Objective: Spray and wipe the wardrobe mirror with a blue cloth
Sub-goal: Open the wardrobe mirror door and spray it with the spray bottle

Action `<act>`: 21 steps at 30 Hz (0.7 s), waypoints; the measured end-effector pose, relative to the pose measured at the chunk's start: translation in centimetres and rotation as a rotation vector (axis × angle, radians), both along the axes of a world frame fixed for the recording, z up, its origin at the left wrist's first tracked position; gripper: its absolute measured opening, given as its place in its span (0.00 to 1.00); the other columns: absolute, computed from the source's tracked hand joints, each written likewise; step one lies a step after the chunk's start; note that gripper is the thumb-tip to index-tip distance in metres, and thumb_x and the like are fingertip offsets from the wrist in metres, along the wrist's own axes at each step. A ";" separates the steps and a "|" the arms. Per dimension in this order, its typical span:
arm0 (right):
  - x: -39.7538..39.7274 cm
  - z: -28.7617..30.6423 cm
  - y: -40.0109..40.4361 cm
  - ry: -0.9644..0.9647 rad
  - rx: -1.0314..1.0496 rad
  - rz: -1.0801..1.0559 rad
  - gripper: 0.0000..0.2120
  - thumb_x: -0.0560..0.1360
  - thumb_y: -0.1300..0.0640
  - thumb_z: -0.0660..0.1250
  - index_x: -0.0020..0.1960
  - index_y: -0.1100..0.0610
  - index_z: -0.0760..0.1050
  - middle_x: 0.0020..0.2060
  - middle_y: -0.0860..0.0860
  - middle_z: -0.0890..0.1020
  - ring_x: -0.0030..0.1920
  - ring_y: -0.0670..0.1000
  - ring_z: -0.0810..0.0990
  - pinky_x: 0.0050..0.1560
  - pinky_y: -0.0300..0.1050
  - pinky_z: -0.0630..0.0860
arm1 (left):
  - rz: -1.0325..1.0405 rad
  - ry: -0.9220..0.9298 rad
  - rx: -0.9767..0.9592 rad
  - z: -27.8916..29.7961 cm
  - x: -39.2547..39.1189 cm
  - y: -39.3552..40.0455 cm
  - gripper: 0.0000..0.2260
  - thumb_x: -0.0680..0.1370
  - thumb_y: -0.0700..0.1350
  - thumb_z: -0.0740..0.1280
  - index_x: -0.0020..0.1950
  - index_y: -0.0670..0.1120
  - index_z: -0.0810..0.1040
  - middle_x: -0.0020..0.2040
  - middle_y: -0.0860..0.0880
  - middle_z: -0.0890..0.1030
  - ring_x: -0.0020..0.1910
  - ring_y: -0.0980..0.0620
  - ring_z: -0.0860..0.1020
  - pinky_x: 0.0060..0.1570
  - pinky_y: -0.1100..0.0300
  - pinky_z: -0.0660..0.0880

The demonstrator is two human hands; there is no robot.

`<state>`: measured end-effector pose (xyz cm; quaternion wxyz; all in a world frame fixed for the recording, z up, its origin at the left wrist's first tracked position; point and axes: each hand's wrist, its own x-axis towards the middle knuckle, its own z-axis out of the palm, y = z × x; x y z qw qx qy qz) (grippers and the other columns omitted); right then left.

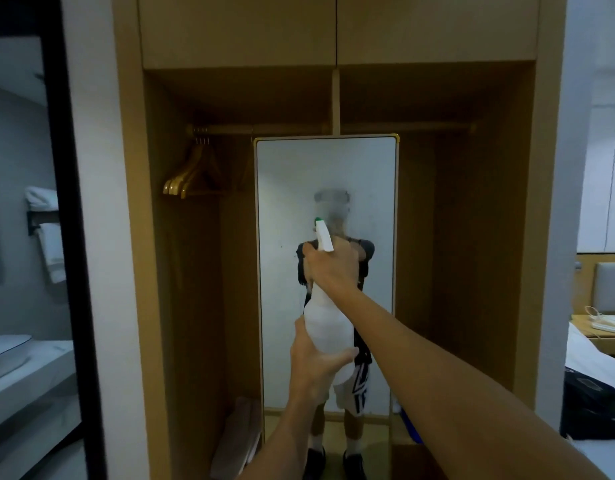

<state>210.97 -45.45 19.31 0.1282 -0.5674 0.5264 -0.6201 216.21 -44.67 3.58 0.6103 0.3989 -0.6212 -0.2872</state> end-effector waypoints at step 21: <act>3.4 -2.2 -0.6 -0.005 0.118 0.152 0.17 0.73 0.49 0.72 0.54 0.59 0.73 0.41 0.51 0.77 0.37 0.47 0.75 0.37 0.41 0.73 | 0.045 0.030 0.038 -2.1 3.0 1.5 0.40 0.62 0.48 0.83 0.67 0.56 0.65 0.58 0.57 0.75 0.54 0.63 0.75 0.42 0.78 0.72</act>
